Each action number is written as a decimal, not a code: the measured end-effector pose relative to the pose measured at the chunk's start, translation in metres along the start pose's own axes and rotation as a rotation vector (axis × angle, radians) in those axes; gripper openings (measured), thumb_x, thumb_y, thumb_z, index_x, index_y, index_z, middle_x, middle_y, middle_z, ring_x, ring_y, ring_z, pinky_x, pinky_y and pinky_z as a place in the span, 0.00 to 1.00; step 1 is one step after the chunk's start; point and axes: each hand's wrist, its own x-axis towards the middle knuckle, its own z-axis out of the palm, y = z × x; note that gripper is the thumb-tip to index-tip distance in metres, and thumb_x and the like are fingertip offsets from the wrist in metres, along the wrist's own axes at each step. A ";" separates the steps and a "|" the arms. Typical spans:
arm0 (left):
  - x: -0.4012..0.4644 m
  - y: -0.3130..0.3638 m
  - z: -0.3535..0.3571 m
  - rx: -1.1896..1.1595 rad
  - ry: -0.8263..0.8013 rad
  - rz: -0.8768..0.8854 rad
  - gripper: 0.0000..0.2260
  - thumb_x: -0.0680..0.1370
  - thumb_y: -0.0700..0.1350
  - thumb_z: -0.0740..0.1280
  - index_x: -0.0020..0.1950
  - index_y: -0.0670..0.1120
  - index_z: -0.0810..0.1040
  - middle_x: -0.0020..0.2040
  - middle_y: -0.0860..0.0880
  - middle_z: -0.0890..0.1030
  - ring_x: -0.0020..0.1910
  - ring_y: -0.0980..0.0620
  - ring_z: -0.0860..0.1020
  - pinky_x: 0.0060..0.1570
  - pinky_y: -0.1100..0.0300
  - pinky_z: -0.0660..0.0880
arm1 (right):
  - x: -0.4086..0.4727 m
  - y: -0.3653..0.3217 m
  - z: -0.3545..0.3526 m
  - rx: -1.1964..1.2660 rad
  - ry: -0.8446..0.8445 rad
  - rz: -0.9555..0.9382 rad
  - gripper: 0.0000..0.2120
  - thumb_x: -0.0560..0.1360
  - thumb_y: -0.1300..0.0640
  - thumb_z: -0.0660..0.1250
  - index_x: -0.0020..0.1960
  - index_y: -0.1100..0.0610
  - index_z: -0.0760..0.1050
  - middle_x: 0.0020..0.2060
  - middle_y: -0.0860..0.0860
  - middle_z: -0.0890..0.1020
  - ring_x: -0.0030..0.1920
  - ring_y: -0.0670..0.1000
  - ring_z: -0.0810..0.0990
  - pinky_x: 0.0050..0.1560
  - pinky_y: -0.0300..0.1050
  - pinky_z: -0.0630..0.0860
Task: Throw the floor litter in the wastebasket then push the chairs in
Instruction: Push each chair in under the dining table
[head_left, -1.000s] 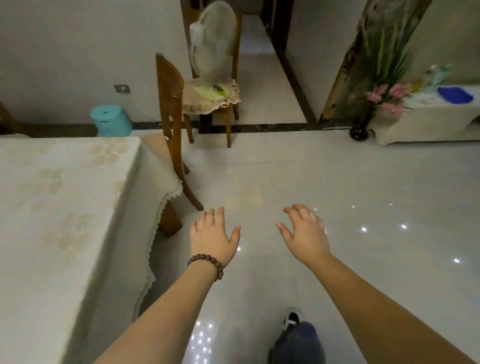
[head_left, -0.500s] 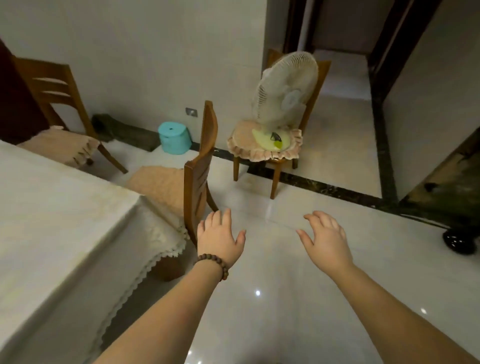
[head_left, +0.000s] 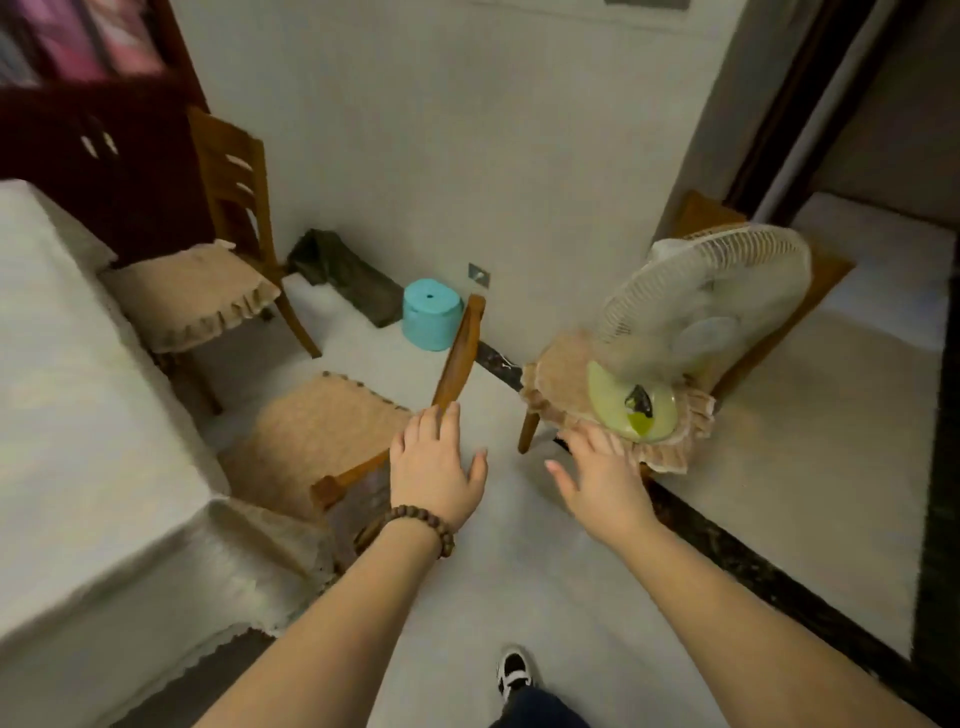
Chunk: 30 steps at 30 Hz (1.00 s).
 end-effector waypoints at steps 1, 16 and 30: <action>0.022 0.005 0.003 -0.002 0.006 -0.033 0.29 0.77 0.60 0.58 0.75 0.49 0.57 0.74 0.46 0.63 0.73 0.46 0.59 0.72 0.47 0.56 | 0.029 0.004 -0.001 0.000 -0.024 -0.035 0.22 0.78 0.45 0.58 0.69 0.51 0.66 0.69 0.52 0.67 0.70 0.54 0.61 0.69 0.54 0.60; 0.136 -0.007 0.003 0.055 0.041 -0.590 0.30 0.76 0.66 0.52 0.73 0.51 0.60 0.66 0.47 0.72 0.64 0.46 0.70 0.62 0.49 0.67 | 0.283 -0.020 0.013 0.078 -0.267 -0.796 0.25 0.76 0.40 0.57 0.68 0.53 0.67 0.69 0.53 0.66 0.71 0.55 0.60 0.70 0.55 0.57; 0.092 -0.027 0.013 0.201 -0.371 -0.760 0.50 0.58 0.82 0.48 0.72 0.55 0.61 0.63 0.51 0.75 0.60 0.48 0.74 0.55 0.52 0.74 | 0.330 -0.050 0.058 -0.368 -0.444 -1.339 0.42 0.65 0.26 0.60 0.72 0.46 0.58 0.72 0.50 0.64 0.73 0.54 0.55 0.70 0.65 0.48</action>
